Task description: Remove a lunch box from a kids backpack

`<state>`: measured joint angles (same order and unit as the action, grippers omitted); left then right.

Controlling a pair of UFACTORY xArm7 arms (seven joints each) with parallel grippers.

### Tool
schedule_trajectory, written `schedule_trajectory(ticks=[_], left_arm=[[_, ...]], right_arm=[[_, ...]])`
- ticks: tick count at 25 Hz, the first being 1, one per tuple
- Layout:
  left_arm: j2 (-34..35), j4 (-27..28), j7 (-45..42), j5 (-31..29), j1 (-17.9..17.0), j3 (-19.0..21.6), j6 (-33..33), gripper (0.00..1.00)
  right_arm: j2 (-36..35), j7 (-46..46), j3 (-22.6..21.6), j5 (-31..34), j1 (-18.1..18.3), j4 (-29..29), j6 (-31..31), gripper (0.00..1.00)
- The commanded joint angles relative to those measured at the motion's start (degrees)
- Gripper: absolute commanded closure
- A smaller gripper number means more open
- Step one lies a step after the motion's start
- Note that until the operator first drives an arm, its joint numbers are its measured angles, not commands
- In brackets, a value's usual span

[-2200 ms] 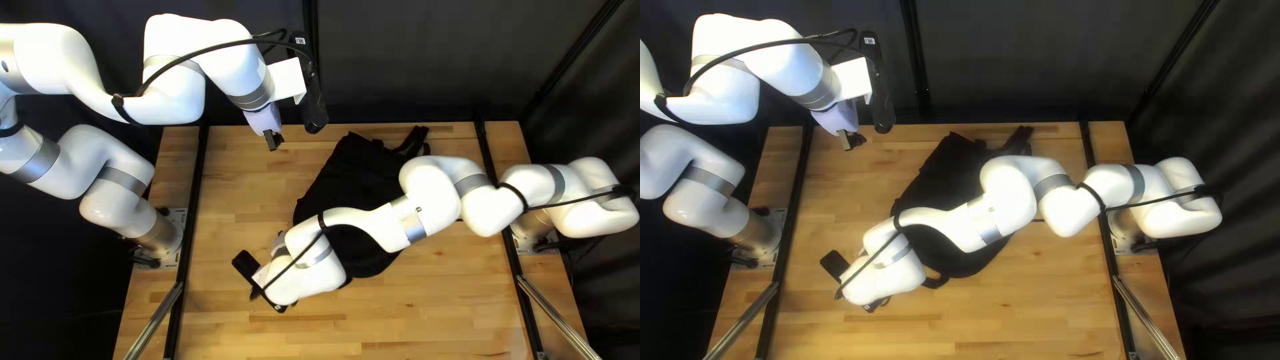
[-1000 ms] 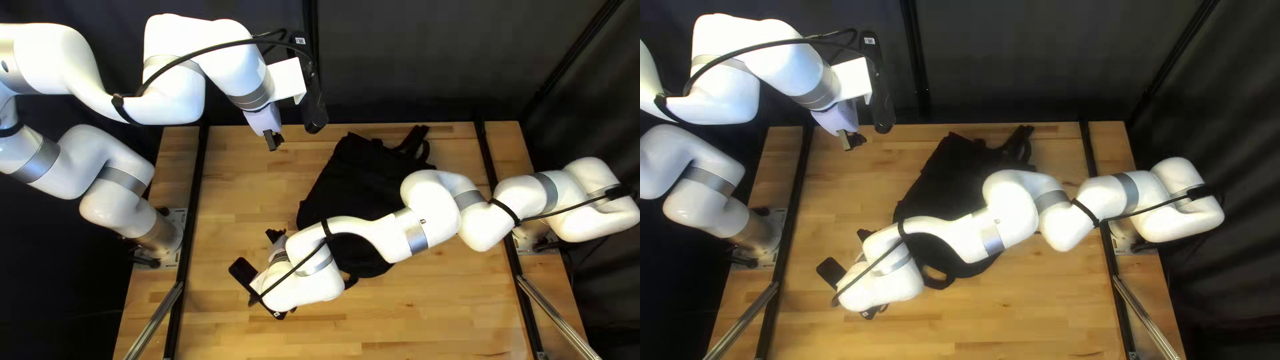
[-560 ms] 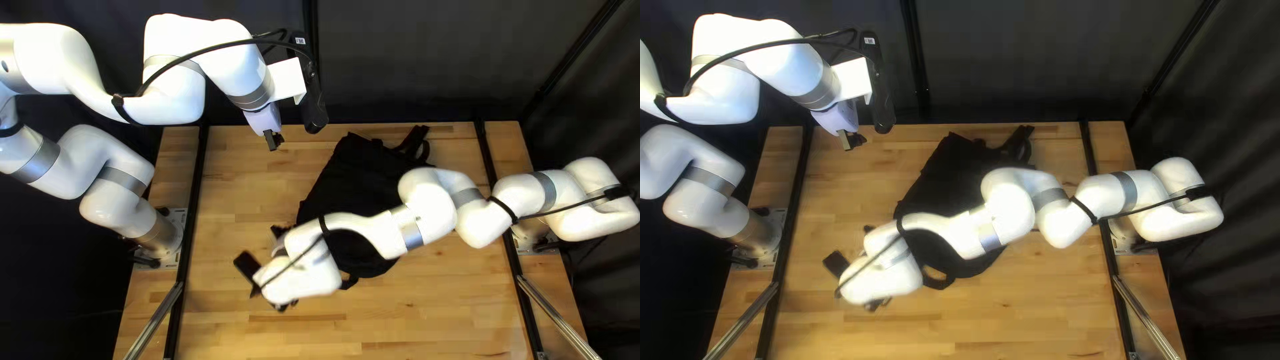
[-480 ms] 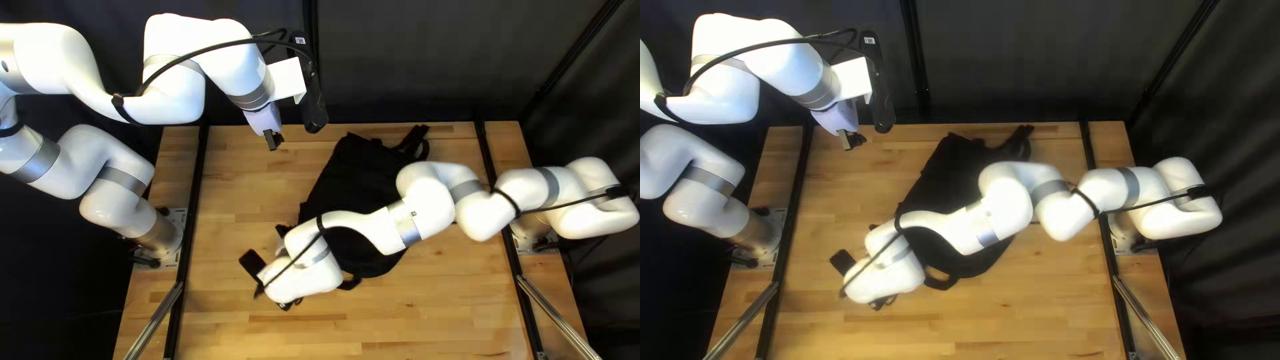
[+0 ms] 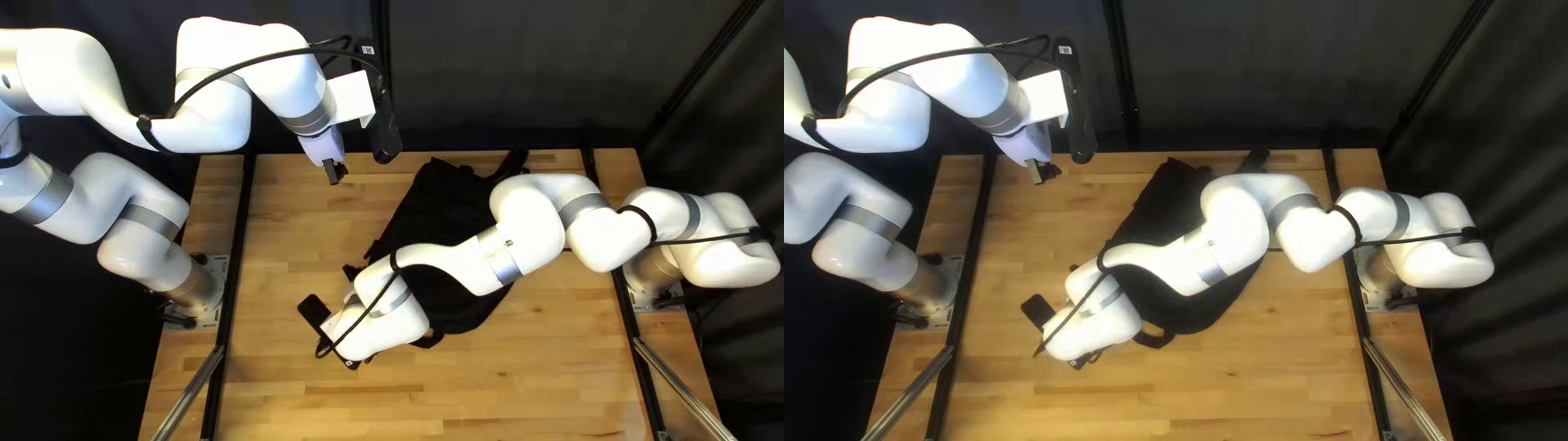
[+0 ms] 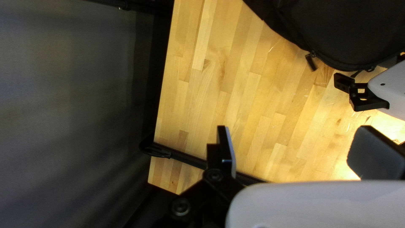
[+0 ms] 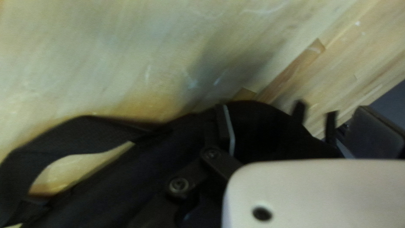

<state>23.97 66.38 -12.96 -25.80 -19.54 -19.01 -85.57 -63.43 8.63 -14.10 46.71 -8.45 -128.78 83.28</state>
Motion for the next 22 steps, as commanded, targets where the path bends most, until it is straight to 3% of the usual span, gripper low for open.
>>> schedule_trajectory(ticks=[1, 6, 7, 9, 10, 11, 22], left_arm=[[0.0, 0.0, 0.0, 0.0, 0.0, 0.0, 0.0, 0.0], [0.0, 0.0, 0.0, 0.0, 0.0, 0.0, 0.0, 0.0], [0.0, 0.0, 0.0, 0.0, 0.0, 0.0, 0.0, 0.0], [0.0, 0.0, 0.0, 0.0, 0.0, 0.0, 0.0, 0.0], [0.0, 0.0, 0.0, 0.0, 0.0, 0.0, 0.0, 0.0], [0.0, 0.0, 0.0, 0.0, 0.0, 0.0, 0.0, 0.0], [0.0, 0.0, 0.0, 0.0, 0.0, 0.0, 0.0, 0.0]], right_arm=[[-2.3, 1.6, 0.3, -0.1, -1.0, -4.7, 2.0, 0.0], [-3.8, 2.5, 0.4, -0.1, -1.5, -7.5, 3.2, 0.01], [-4.0, 2.7, 0.4, -0.2, -1.6, -7.8, 3.3, 0.19], [-4.4, 3.0, 0.4, -0.3, -1.7, -8.6, 3.6, 0.91], [-4.5, 3.0, 0.4, -0.3, -1.8, -8.8, 3.7, 0.97], [-4.3, 2.9, 0.3, -0.3, -1.6, -8.2, 3.4, 1.0], [-0.3, 1.2, -0.4, -0.5, -0.4, -1.5, 1.7, 1.0]])
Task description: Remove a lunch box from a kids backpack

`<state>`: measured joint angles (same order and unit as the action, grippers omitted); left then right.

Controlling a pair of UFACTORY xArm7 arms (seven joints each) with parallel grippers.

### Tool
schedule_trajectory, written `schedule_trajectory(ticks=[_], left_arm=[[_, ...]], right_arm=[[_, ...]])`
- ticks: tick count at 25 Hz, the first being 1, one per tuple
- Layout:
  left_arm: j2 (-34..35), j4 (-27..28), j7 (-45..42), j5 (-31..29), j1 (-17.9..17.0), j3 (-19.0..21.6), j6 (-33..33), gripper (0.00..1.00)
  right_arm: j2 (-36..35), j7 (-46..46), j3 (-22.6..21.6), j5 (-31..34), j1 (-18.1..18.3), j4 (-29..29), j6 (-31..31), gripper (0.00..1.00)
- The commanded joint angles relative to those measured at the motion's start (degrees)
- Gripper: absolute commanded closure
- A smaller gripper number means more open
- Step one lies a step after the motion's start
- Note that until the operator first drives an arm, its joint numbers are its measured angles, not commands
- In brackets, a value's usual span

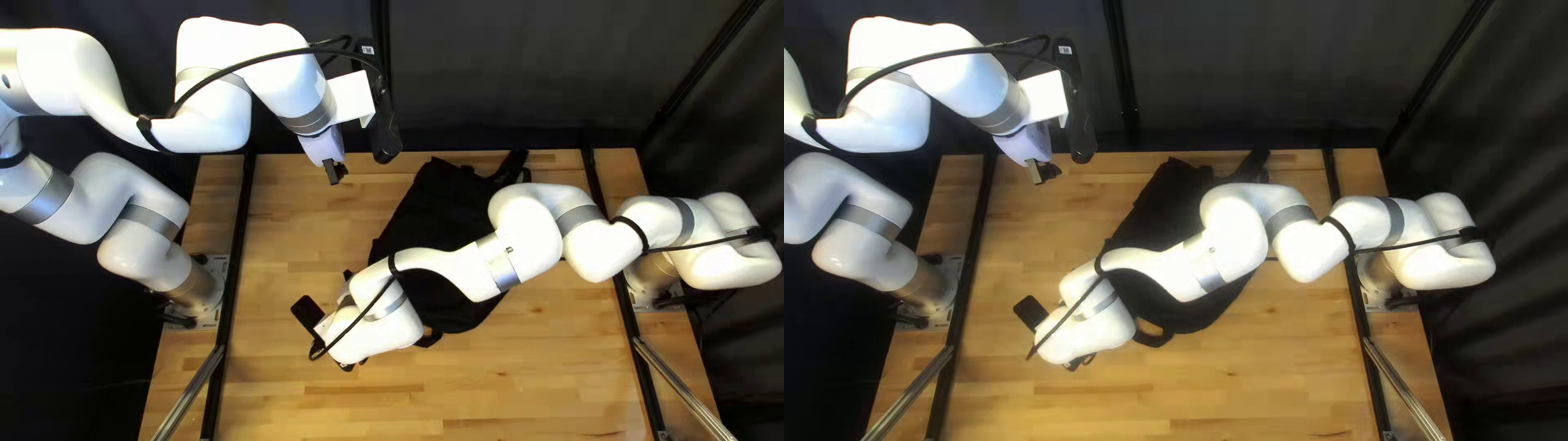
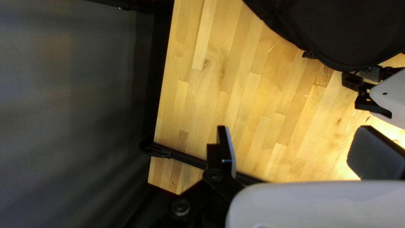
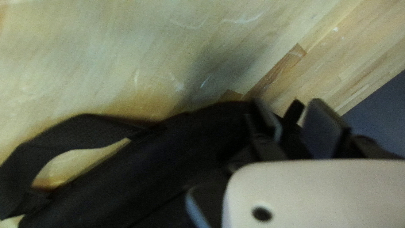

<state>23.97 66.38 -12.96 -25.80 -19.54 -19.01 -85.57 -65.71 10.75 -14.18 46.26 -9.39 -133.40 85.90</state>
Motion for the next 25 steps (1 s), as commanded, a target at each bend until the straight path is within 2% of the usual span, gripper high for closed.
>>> schedule_trajectory(ticks=[1, 8, 13, 15, 18, 21, 25], left_arm=[[0.0, 0.0, 0.0, 0.0, 0.0, 0.0, 0.0, 0.0], [0.0, 0.0, 0.0, 0.0, 0.0, 0.0, 0.0, 0.0], [0.0, 0.0, 0.0, 0.0, 0.0, 0.0, 0.0, 0.0], [0.0, 0.0, 0.0, 0.0, 0.0, 0.0, 0.0, 0.0], [0.0, 0.0, 0.0, 0.0, 0.0, 0.0, 0.0, 0.0], [0.0, 0.0, 0.0, 0.0, 0.0, 0.0, 0.0, 0.0], [0.0, 0.0, 0.0, 0.0, 0.0, 0.0, 0.0, 0.0]], right_arm=[[2.7, -1.3, -0.4, 0.0, 0.6, 4.1, -1.1, 1.0], [6.7, -2.8, -0.7, 0.3, -0.2, 8.0, -0.4, 1.0], [6.4, -2.5, -0.3, 0.9, -2.7, 5.0, 2.1, 1.0], [6.9, -3.1, -0.4, 1.3, -3.3, 5.8, 1.8, 1.0], [9.3, -5.1, -0.8, 1.8, -3.5, 10.3, 0.2, 1.0], [14.0, -8.2, -1.4, 2.2, -3.1, 18.1, -2.3, 1.0], [18.4, -10.9, -1.8, 2.7, -2.7, 25.4, -4.6, 1.0]])
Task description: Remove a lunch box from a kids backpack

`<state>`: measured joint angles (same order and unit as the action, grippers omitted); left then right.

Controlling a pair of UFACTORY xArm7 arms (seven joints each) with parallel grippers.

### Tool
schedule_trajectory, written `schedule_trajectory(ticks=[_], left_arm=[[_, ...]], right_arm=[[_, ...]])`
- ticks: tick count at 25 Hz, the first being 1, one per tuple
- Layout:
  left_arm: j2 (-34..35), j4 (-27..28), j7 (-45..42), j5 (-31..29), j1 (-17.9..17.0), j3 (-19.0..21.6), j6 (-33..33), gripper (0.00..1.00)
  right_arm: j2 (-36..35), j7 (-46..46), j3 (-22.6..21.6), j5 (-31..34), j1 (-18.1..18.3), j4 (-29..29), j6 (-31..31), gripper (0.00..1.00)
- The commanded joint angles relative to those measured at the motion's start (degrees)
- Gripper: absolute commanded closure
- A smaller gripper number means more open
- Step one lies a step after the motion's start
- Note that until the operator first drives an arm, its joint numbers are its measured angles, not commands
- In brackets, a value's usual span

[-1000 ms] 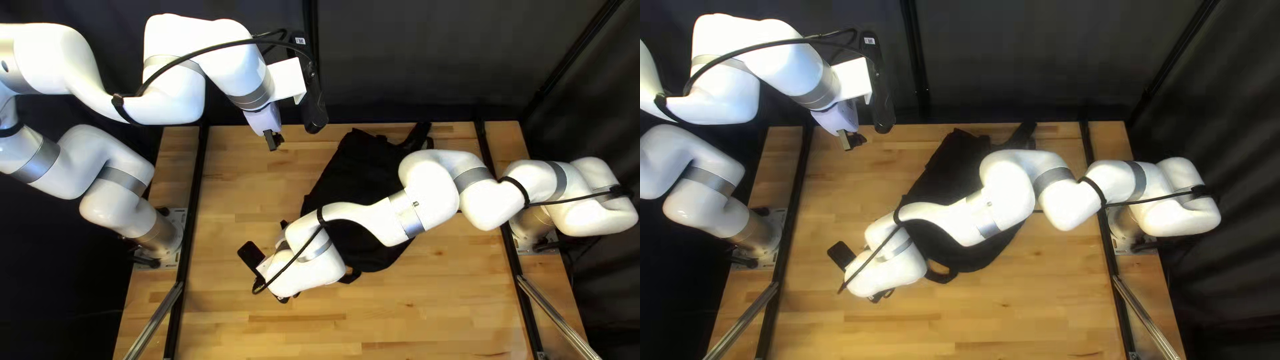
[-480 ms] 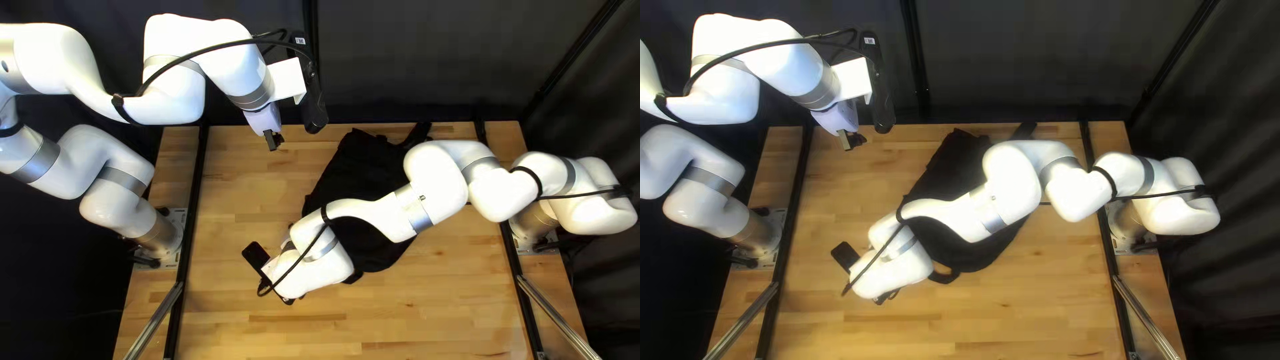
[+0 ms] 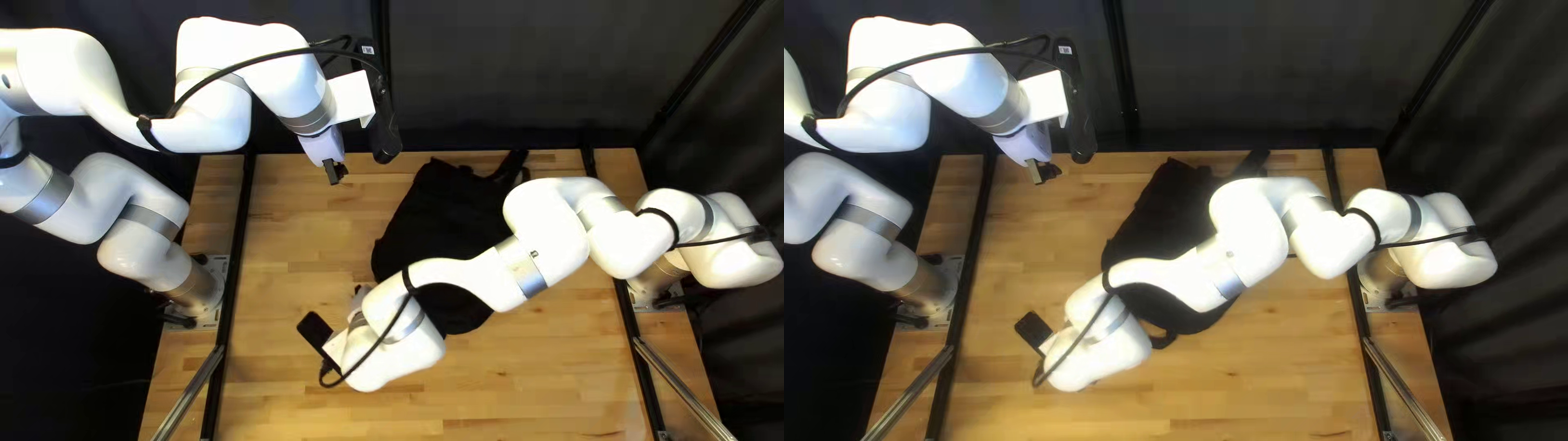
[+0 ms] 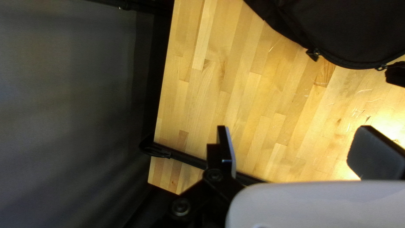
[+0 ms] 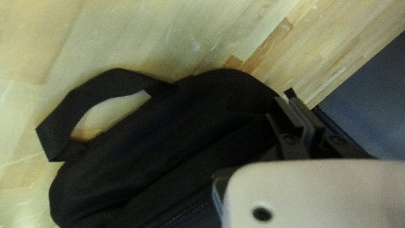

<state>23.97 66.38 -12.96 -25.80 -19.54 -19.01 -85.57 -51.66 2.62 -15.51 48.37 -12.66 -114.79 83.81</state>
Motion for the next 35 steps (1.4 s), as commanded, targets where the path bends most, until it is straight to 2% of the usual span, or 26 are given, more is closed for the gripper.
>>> schedule_trajectory(ticks=[1, 4, 8, 11, 14, 24, 25, 26, 29, 35], left_arm=[[0.0, 0.0, 0.0, 0.0, 0.0, 0.0, 0.0, 0.0], [0.0, 0.0, 0.0, 0.0, 0.0, 0.0, 0.0, 0.0], [0.2, -0.5, -0.2, 1.0, -0.1, -0.5, 0.9, 0.0], [1.7, -4.3, 4.8, 1.5, -1.3, -1.9, 4.6, 0.0], [5.6, -9.5, 8.5, -1.0, -1.1, -1.7, 4.0, 0.0], [5.8, -9.7, 8.7, -1.2, -1.0, -1.5, 3.8, 0.0], [6.0, -10.8, 8.1, -0.7, -1.0, -2.0, 5.0, 0.0], [6.1, -14.9, 9.1, -1.6, -1.6, -2.7, 9.9, 0.0], [4.7, -20.3, 16.7, -1.6, -4.2, -5.5, 20.0, 0.0], [2.9, -24.2, 30.0, 1.0, -7.0, -11.6, 30.8, 0.0]], right_arm=[[5.4, -3.5, -0.6, 0.7, 0.7, 8.8, -3.2, 1.0], [8.1, -5.3, -0.8, 1.3, 1.0, 13.7, -5.1, 1.0], [9.2, -5.9, -0.8, 1.9, 1.1, 15.9, -6.2, 1.0], [10.1, -6.0, -0.7, 2.4, 1.5, 17.5, -7.2, 1.0], [11.1, -6.4, -0.8, 2.7, 1.8, 19.0, -8.1, 1.0], [11.9, -6.9, -0.7, 3.1, 2.1, 20.5, -9.1, 1.0], [11.9, -6.9, -0.7, 3.2, 2.2, 20.6, -9.3, 1.0], [12.0, -6.9, -0.7, 3.3, 2.2, 20.7, -9.5, 1.0], [12.8, -7.1, -0.7, 3.5, 2.5, 21.9, -10.2, 1.0], [14.7, -7.7, -0.9, 3.5, 2.8, 23.9, -10.7, 1.0]])
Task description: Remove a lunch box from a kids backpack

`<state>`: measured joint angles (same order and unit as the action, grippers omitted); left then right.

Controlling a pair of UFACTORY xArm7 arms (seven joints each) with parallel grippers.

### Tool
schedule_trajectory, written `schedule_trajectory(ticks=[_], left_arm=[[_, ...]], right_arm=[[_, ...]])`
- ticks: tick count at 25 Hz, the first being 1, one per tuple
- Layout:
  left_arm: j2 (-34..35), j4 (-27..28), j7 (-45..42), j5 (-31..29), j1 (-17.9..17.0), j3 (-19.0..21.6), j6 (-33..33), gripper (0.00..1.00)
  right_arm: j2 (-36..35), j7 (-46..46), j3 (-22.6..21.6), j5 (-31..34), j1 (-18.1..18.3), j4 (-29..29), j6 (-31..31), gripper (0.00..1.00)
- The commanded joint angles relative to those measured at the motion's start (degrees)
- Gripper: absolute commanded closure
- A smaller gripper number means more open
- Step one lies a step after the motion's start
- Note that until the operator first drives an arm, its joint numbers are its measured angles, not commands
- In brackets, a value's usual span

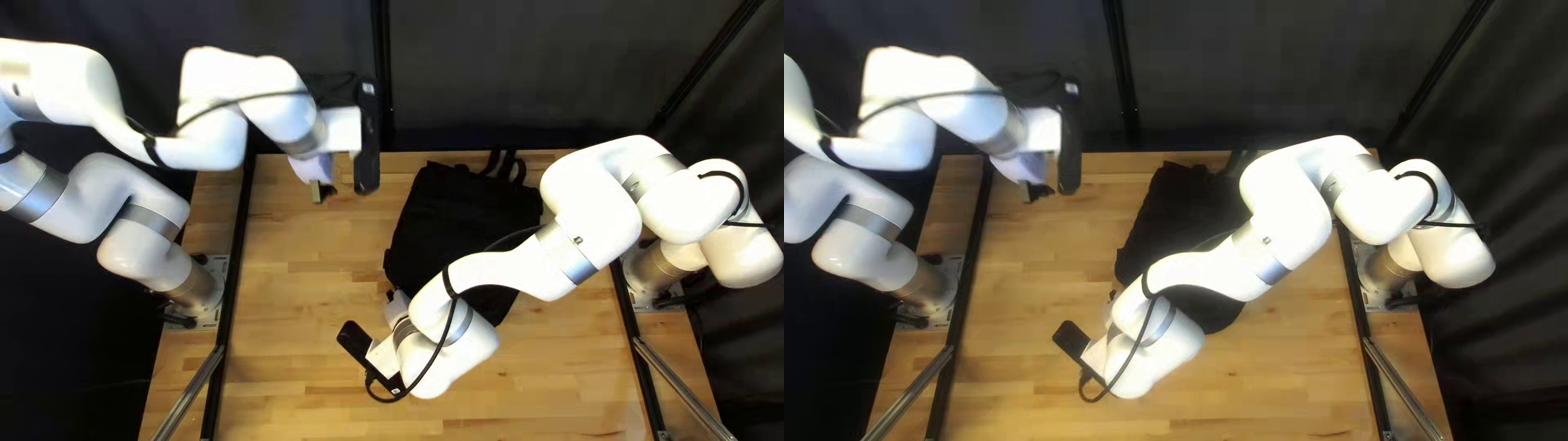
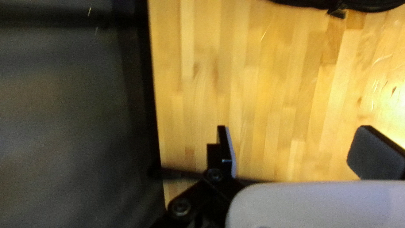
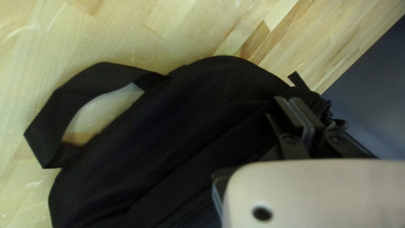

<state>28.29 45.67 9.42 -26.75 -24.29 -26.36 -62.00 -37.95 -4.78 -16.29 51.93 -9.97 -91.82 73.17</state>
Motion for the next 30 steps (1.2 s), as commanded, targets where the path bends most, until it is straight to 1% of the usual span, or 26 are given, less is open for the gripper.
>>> schedule_trajectory(ticks=[1, 4, 5, 11, 12, 13, 14, 15, 17, 19, 20, 22, 25, 26, 29, 30], left_arm=[[-2.6, -4.8, 9.3, 2.7, -2.8, -5.7, 10.3, 0.0], [-5.8, -6.3, 13.5, 5.7, -4.8, -8.7, 15.2, 0.0], [-6.3, -6.2, 14.0, 6.2, -5.0, -9.1, 15.3, 0.0], [-6.1, -6.2, 14.0, 6.3, -4.9, -9.2, 14.7, 0.0], [-6.0, -6.3, 13.9, 6.6, -4.7, -9.5, 14.9, 0.0], [-6.0, -7.3, 12.7, 5.9, -4.6, -8.9, 16.0, 0.0], [-7.4, -9.3, 11.6, 5.2, -4.8, -8.7, 19.9, 0.0], [-8.5, -10.2, 11.6, 5.1, -5.0, -9.1, 22.2, 0.0], [-11.4, -12.9, 11.5, 4.4, -5.2, -10.0, 29.9, 0.0], [-13.4, -13.7, 13.1, 4.9, -5.9, -10.9, 34.6, 0.0], [-13.6, -13.9, 13.6, 5.0, -6.0, -11.1, 35.5, 0.0], [-15.6, -13.9, 16.9, 7.3, -7.5, -12.7, 38.9, 0.0], [-19.2, -13.7, 23.1, 13.8, -10.3, -15.5, 42.9, 0.0], [-20.6, -13.6, 26.5, 17.5, -11.7, -16.6, 44.2, 0.0], [-22.6, -13.3, 33.5, 25.0, -14.0, -18.5, 45.8, 0.0], [-22.8, -13.2, 34.7, 26.3, -14.3, -18.7, 46.0, 0.0]], right_arm=[[1.3, -0.4, -0.1, 0.0, 0.2, 1.3, -0.2, 1.0], [1.9, -0.6, -0.1, 0.1, 0.4, 2.0, -0.7, 1.0], [1.9, -0.7, -0.1, 0.2, 0.4, 2.1, -0.8, 1.0], [1.6, -0.9, 0.1, 0.5, 0.5, 2.2, -1.3, 1.0], [1.6, -1.0, 0.1, 0.5, 0.7, 2.4, -1.5, 1.0], [1.7, -1.0, 0.2, 0.6, 0.8, 2.5, -1.7, 1.0], [1.9, -1.2, 0.2, 0.7, 1.0, 2.9, -2.2, 1.0], [2.0, -1.3, 0.2, 0.7, 1.1, 3.1, -2.5, 1.0], [2.2, -1.5, 0.2, 0.8, 1.0, 3.2, -2.6, 1.0], [2.6, -1.6, 0.1, 0.8, 1.0, 3.5, -2.7, 1.0], [2.8, -1.7, 0.1, 0.9, 1.0, 3.7, -2.7, 1.0], [3.5, -1.7, 0.1, 0.9, 1.1, 4.2, -2.7, 1.0], [4.3, -1.4, 0.0, 0.9, 1.0, 4.2, -2.3, 1.0], [4.5, -1.3, 0.0, 0.9, 1.0, 4.2, -2.2, 1.0], [5.7, -0.6, 0.0, 0.9, 1.2, 3.9, -1.6, 1.0], [5.9, -0.4, 0.1, 1.0, 1.3, 3.9, -1.6, 1.0]])
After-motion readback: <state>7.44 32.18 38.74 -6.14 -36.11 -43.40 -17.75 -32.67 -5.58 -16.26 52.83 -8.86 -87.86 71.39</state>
